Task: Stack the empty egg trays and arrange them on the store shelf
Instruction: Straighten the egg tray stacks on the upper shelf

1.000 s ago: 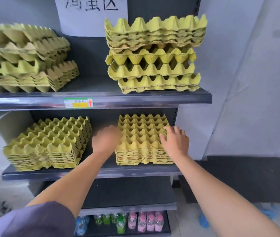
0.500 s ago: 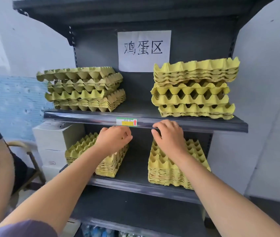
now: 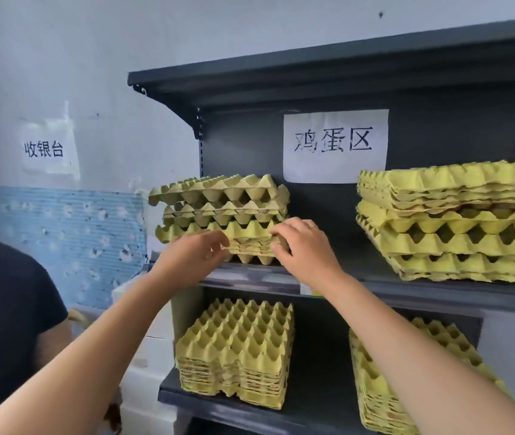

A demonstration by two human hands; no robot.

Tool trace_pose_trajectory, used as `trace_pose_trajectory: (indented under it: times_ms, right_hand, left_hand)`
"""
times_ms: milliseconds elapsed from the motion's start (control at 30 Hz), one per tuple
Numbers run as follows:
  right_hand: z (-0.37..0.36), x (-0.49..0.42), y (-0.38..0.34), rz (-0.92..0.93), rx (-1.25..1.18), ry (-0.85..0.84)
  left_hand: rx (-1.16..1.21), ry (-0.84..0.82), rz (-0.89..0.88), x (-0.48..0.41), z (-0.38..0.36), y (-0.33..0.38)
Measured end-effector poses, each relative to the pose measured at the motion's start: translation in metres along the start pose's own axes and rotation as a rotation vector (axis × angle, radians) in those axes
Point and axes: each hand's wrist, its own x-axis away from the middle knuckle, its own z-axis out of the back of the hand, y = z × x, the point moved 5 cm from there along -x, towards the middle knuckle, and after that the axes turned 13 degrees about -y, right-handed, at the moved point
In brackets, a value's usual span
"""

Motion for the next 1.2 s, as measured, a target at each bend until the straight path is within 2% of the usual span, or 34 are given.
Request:
trace_pose_trajectory:
  times_ms: [200,367,467,633,800,867,1000,1200]
  right_hand:
    - [0.006,-0.066,-0.006,-0.027,0.075,-0.013]
    - [0.016,-0.118,0.006,-0.042,0.153,-0.034]
    - [0.02,-0.142,0.019,-0.041,0.168,-0.116]
    - [0.024,-0.169,0.043,0.032,0.05,-0.327]
    - [0.021,-0.176,0.054,0.056,-0.002,-0.443]
    - [0.021,-0.175,0.054,0.06,-0.079,-0.437]
    - [0.026,-0.182,0.075,-0.001,-0.396,-0.324]
    - [0.014,-0.194,0.1,-0.034,-0.246,-0.309]
  left_hand:
    - [-0.046,0.065,0.004,-0.039,0.02,-0.048]
    - [-0.129,0.134,0.025,-0.077,0.038,-0.06]
    - [-0.197,0.148,0.032,-0.099,0.048,-0.064]
    - [-0.267,0.128,0.002,-0.139,0.058,-0.056]
    - [-0.39,0.009,-0.031,-0.169,0.045,-0.036]
    - [-0.417,0.001,-0.021,-0.174,0.038,-0.032]
    - [-0.495,0.134,-0.063,-0.185,0.032,-0.022]
    - [-0.458,0.272,-0.108,-0.181,0.046,-0.042]
